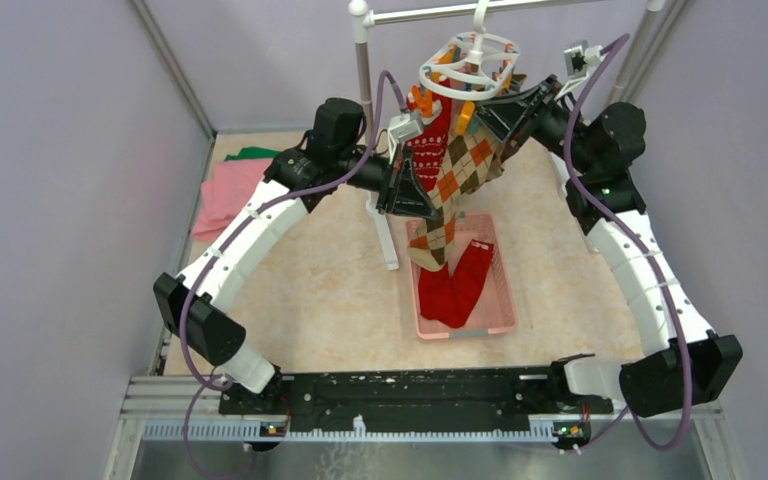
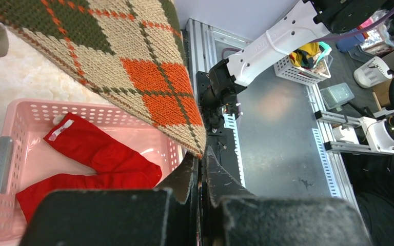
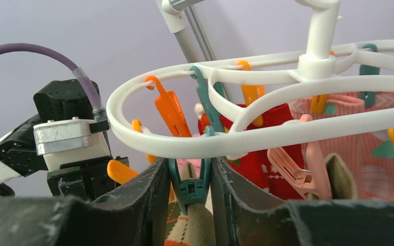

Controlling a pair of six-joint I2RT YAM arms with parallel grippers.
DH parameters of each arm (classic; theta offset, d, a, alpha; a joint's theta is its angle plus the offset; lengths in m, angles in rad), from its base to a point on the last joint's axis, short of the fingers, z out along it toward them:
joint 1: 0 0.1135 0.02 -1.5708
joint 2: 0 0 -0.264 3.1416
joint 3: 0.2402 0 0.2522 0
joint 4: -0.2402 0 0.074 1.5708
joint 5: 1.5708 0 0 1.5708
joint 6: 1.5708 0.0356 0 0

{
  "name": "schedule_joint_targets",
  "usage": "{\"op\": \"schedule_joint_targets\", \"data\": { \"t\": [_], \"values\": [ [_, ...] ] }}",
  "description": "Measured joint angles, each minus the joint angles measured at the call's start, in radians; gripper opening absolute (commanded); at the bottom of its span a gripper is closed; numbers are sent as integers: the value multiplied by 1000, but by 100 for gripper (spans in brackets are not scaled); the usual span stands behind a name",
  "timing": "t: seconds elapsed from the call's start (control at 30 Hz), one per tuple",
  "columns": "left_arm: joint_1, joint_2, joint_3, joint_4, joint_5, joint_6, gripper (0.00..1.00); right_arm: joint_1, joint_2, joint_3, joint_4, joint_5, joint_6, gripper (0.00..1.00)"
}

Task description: Remove the socks clipped to the hanger

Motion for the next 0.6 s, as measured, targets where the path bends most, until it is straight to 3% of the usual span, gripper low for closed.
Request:
{"op": "schedule_joint_targets", "data": {
  "t": [0.1, 0.23, 0.43, 0.6],
  "values": [
    [0, 0, 0, -1, 0, 1, 0, 6, 8, 0, 20, 0, 18, 25],
    [0, 0, -5, -4, -8, 6, 0, 8, 9, 0, 53, 0, 44, 0],
    [0, 0, -22, -8, -74, 20, 0, 21, 9, 2, 61, 18, 54, 0],
    [0, 1, -53, -2, -168, 56, 0, 79, 9, 58, -58, 93, -18, 0]
  ]
}}
